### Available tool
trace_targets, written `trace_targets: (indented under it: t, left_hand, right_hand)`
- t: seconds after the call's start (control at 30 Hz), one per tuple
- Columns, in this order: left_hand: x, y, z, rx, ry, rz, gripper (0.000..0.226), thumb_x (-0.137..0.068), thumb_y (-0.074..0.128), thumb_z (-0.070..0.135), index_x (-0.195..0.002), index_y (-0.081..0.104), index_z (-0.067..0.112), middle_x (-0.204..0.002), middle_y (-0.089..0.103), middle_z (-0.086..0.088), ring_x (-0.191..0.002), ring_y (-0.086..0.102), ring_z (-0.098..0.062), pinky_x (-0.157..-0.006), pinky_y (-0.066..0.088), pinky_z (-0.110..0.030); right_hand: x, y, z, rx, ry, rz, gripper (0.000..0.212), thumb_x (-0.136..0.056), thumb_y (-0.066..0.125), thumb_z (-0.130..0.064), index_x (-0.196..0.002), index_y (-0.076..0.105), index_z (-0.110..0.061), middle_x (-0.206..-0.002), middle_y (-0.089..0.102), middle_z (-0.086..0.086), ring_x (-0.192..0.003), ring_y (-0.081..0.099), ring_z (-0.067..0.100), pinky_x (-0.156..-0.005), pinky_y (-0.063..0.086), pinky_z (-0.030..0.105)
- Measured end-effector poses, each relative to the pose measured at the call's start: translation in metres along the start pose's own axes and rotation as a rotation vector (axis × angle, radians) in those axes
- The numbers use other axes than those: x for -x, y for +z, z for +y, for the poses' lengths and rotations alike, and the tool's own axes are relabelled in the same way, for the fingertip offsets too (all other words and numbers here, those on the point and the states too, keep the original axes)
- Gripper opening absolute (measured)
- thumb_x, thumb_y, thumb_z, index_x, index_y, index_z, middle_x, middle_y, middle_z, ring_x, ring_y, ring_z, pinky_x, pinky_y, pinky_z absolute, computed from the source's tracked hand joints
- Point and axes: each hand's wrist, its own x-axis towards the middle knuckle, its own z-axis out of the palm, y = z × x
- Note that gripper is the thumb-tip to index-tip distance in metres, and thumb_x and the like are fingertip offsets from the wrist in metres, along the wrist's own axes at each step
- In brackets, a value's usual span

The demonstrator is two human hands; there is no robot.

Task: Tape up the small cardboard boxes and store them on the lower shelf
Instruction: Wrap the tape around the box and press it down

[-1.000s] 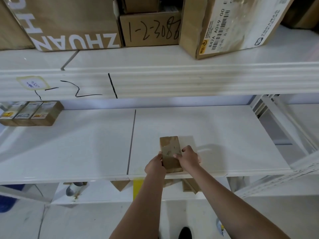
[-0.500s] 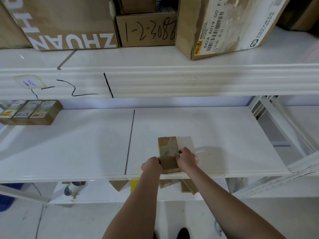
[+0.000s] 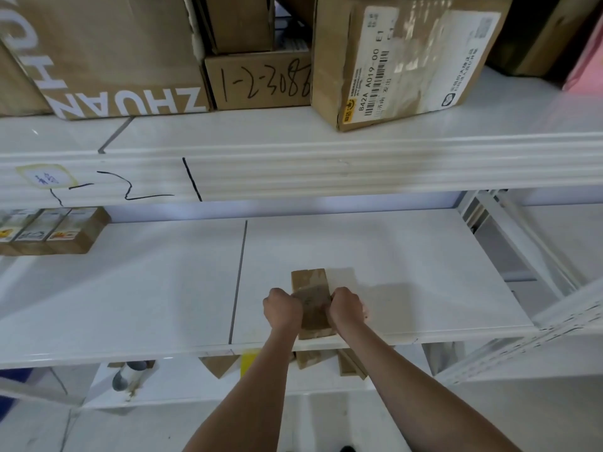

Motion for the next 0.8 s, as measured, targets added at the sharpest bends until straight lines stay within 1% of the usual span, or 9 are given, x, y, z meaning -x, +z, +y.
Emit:
trace_targets:
  t: [0.07, 0.17, 0.33, 0.47, 0.5, 0.57, 0.63, 0.7, 0.8]
  left_hand:
    - [-0.002, 0.002, 0.002, -0.090, 0.043, -0.018, 0.013, -0.099, 0.054, 0.007, -0.087, 0.051, 0.008, -0.080, 0.052, -0.005, -0.066, 0.048, -0.013, -0.060, 0.039, -0.024]
    - [-0.005, 0.002, 0.005, -0.127, 0.090, -0.080, 0.022, -0.103, 0.050, 0.013, -0.082, 0.052, 0.010, -0.094, 0.063, -0.011, -0.070, 0.053, -0.017, -0.059, 0.042, -0.024]
    - [-0.009, -0.005, 0.006, -0.059, 0.040, -0.178, 0.027, -0.103, 0.047, 0.027, -0.100, 0.061, 0.004, -0.104, 0.068, -0.016, -0.093, 0.067, -0.030, -0.078, 0.058, -0.035]
    - [-0.011, -0.013, 0.005, 0.037, -0.023, -0.237, 0.031, -0.103, 0.046, 0.033, -0.101, 0.059, 0.005, -0.095, 0.065, -0.012, -0.086, 0.066, -0.028, -0.078, 0.059, -0.037]
    - [-0.013, -0.015, 0.006, 0.080, -0.034, -0.241, 0.032, -0.103, 0.046, 0.034, -0.103, 0.059, 0.005, -0.092, 0.063, -0.011, -0.083, 0.065, -0.025, -0.076, 0.059, -0.037]
    - [-0.018, -0.021, 0.010, 0.118, -0.013, -0.264, 0.036, -0.104, 0.046, 0.036, -0.111, 0.058, 0.003, -0.091, 0.062, -0.009, -0.079, 0.061, -0.022, -0.067, 0.056, -0.034]
    - [-0.020, -0.027, 0.018, 0.162, 0.024, -0.315, 0.043, -0.103, 0.046, 0.042, -0.124, 0.052, 0.004, -0.105, 0.062, -0.011, -0.091, 0.062, -0.025, -0.073, 0.054, -0.036]
    - [-0.020, -0.030, 0.027, 0.260, 0.036, -0.401, 0.056, -0.100, 0.047, 0.055, -0.129, 0.045, 0.007, -0.120, 0.061, -0.013, -0.105, 0.062, -0.030, -0.086, 0.055, -0.042]
    - [-0.018, -0.032, 0.034, 0.326, 0.057, -0.469, 0.071, -0.097, 0.037, 0.069, -0.123, 0.057, 0.006, -0.111, 0.068, -0.012, -0.098, 0.067, -0.028, -0.081, 0.054, -0.037]
  right_hand:
    - [0.001, -0.003, -0.003, 0.018, 0.022, -0.004, 0.012, -0.099, 0.062, -0.014, -0.111, 0.064, -0.013, -0.105, 0.069, 0.004, -0.085, 0.058, 0.018, -0.064, 0.034, 0.025]
    - [-0.001, -0.006, -0.004, 0.025, 0.023, -0.035, 0.011, -0.098, 0.063, -0.013, -0.109, 0.064, -0.013, -0.101, 0.068, 0.003, -0.083, 0.055, 0.017, -0.069, 0.040, 0.027]
    - [0.001, -0.010, -0.008, -0.004, 0.055, -0.026, 0.019, -0.093, 0.068, -0.018, -0.086, 0.051, -0.019, -0.073, 0.050, -0.004, -0.064, 0.047, 0.012, -0.073, 0.047, 0.032]
    - [0.005, -0.017, -0.010, -0.131, 0.072, -0.009, 0.024, -0.089, 0.070, -0.015, -0.079, 0.048, -0.017, -0.083, 0.057, -0.001, -0.088, 0.065, 0.025, -0.089, 0.056, 0.045]
    - [0.005, -0.021, -0.011, -0.171, 0.071, -0.007, 0.021, -0.088, 0.071, -0.015, -0.079, 0.052, -0.016, -0.084, 0.061, 0.001, -0.088, 0.066, 0.025, -0.088, 0.057, 0.044]
    - [0.005, -0.030, -0.013, -0.238, 0.041, -0.004, 0.018, -0.089, 0.072, -0.017, -0.077, 0.058, -0.014, -0.078, 0.063, 0.002, -0.075, 0.064, 0.020, -0.067, 0.056, 0.030]
    - [0.003, -0.041, -0.017, -0.296, -0.004, -0.010, 0.022, -0.089, 0.074, -0.019, -0.072, 0.062, -0.012, -0.070, 0.062, 0.001, -0.062, 0.060, 0.015, -0.047, 0.041, 0.021]
    - [0.004, -0.051, -0.020, -0.343, -0.055, -0.019, 0.029, -0.087, 0.074, -0.017, -0.062, 0.061, -0.013, -0.063, 0.059, 0.001, -0.057, 0.058, 0.014, -0.043, 0.034, 0.019]
    - [0.006, -0.062, -0.021, -0.399, -0.135, -0.053, 0.032, -0.085, 0.072, -0.020, -0.058, 0.057, -0.012, -0.059, 0.052, 0.002, -0.056, 0.054, 0.017, -0.051, 0.035, 0.023]
